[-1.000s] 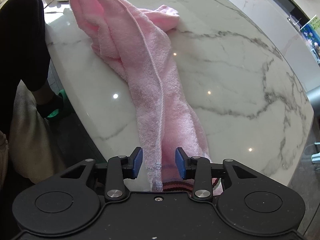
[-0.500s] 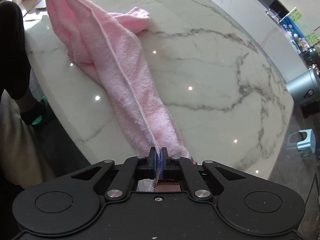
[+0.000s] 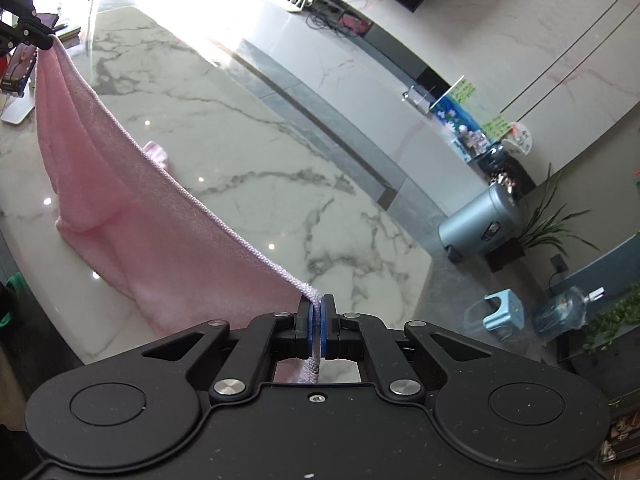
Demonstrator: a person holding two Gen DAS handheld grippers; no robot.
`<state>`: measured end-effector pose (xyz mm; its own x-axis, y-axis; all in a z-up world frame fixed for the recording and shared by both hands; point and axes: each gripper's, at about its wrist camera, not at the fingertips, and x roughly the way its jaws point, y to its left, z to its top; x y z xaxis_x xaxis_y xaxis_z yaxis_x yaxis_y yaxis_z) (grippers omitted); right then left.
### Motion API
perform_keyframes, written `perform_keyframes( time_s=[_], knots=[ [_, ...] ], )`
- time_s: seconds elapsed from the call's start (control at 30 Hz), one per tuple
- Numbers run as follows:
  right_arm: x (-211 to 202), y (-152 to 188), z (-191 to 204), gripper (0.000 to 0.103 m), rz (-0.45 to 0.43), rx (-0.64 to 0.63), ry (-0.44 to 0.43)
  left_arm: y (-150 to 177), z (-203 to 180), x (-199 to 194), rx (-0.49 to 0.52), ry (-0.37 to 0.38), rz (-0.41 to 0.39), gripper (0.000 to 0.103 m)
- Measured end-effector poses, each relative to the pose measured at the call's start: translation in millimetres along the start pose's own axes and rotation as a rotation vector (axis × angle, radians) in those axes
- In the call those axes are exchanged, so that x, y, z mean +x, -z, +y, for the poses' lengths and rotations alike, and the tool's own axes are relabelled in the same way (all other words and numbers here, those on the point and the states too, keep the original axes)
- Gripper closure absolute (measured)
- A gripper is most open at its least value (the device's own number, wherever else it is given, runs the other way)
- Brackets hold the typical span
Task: Fold towel
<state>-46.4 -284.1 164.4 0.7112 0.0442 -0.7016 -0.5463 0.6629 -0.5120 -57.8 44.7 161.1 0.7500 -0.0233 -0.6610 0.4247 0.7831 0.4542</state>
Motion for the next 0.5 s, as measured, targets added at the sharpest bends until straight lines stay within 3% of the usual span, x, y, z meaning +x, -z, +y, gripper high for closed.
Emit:
perform_keyframes(
  time_s=[0.23,0.5],
  knots=[
    [-22,-24,-33,0.101,-0.044,0.007,0.093,-44,20,-19,0.031,-0.067,-0.076,0.1],
    [-9,-58,-71,0.101,-0.056,0.013,0.155,-91,31,3,0.068,-0.125,-0.087,0.1]
  ],
)
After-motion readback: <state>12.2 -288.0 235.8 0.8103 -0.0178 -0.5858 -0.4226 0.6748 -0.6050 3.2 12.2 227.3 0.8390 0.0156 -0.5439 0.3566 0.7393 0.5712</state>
